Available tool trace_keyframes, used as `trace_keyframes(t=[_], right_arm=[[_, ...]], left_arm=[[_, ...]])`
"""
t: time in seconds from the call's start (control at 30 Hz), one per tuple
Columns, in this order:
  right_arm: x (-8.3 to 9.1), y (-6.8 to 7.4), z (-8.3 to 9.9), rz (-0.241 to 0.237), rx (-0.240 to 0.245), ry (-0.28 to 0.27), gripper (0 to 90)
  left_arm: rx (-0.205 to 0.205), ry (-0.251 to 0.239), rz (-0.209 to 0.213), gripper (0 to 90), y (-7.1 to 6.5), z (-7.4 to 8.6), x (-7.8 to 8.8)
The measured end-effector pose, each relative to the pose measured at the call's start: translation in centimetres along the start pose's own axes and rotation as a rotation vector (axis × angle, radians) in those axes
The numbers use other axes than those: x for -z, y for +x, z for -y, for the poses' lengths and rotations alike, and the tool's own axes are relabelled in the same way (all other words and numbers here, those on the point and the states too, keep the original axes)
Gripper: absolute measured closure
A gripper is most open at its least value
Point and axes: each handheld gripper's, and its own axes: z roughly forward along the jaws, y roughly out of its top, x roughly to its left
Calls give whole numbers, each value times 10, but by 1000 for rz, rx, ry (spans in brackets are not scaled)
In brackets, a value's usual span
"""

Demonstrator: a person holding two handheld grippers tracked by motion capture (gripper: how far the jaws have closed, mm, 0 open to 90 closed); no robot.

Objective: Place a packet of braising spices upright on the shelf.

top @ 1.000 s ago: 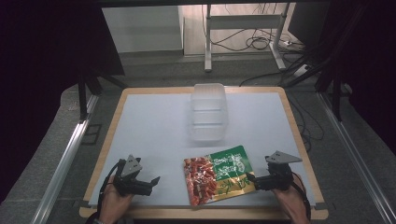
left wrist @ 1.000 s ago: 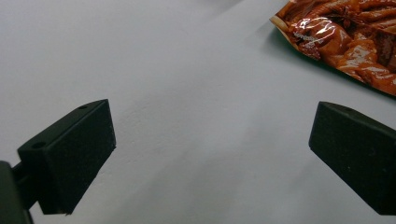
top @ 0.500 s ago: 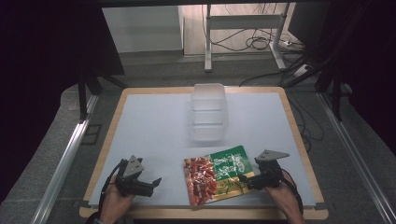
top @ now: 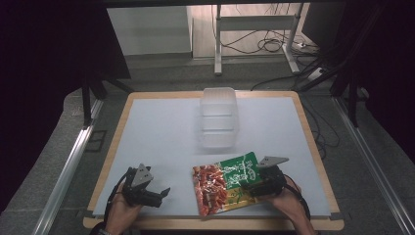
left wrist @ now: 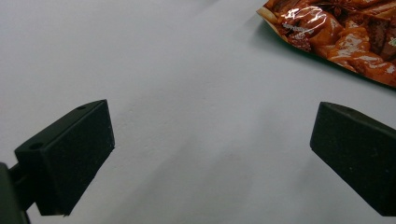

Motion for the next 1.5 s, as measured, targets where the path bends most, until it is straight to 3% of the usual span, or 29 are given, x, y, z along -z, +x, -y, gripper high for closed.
trace_keyframes(t=[0.2,0.27,0.3,0.33,0.37,0.4,0.57,1.0,1.13,1.5], right_arm=[[-1,10,-13,42,66,8,470],[-4,9,-14,58,48,45,572],[-4,9,-14,58,48,45,572],[-3,7,-13,48,39,57,657],[-3,7,-13,48,39,57,657],[-1,6,-14,63,21,65,753],[0,5,-16,35,-9,53,882],[7,8,-25,42,-33,40,885],[14,9,-30,32,-31,12,871],[31,14,-62,0,5,-54,873]], left_arm=[[-7,4,-4,0,-1,0,-1],[-9,5,-4,0,-1,0,-1],[-9,6,-5,0,-1,0,-1],[-11,7,-7,0,-1,0,-1],[-12,8,-6,0,-1,0,-1],[-12,10,-5,0,-1,0,-2],[-23,10,-9,0,-2,-1,-2],[-41,15,-13,0,-6,-2,-3],[-37,11,-4,0,-8,-3,-3],[-34,11,-7,0,-8,-4,-4]])
